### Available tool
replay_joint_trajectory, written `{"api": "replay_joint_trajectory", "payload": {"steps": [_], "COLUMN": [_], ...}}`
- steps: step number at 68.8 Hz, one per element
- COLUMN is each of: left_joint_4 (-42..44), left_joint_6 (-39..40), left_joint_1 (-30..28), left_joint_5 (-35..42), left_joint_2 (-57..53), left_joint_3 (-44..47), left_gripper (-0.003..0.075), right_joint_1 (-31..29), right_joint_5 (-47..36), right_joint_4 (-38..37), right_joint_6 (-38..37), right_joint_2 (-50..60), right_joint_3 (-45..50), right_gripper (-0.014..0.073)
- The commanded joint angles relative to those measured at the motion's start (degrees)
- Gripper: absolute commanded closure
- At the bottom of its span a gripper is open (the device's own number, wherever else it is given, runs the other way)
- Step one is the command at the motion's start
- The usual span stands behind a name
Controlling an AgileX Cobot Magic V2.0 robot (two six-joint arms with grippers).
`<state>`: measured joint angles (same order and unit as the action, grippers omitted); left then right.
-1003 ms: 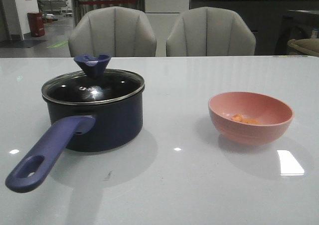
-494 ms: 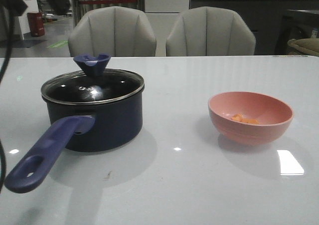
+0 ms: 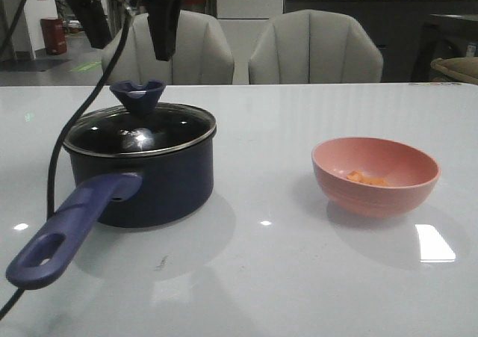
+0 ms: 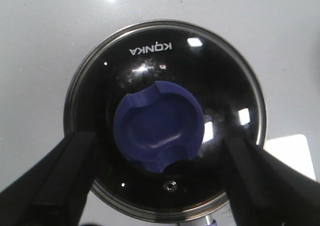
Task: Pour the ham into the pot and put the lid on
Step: 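Lower the left gripper onto the purple lid knob and grasp it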
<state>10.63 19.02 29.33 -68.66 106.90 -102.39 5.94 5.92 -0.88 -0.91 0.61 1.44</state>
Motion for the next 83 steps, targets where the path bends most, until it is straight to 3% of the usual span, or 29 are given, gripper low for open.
{"api": "replay_joint_trajectory", "payload": {"steps": [1,27,83], "left_joint_4": [1.0,-2.9,-8.5], "left_joint_6": [2.7,9.6,9.6], "left_joint_1": [0.3,-1.8,-3.3], "left_joint_5": [-0.6,-0.5,-0.1], "left_joint_2": [-1.1,1.4,6.5], "left_joint_3": [-3.3,-4.0,-5.9], "left_gripper": [0.0162,0.0162,0.0168], "right_joint_1": [-0.4,-0.4,-0.4], "right_joint_5": [-4.0,-4.0,-4.0], "right_joint_4": [-0.5,-0.5,-0.5], "right_joint_6": [-0.1,-0.1,-0.1], "right_joint_2": [1.1,1.1,1.1], "right_joint_3": [-0.2,-0.2,-0.2], "right_gripper": [0.0445,0.0445,0.0445]}}
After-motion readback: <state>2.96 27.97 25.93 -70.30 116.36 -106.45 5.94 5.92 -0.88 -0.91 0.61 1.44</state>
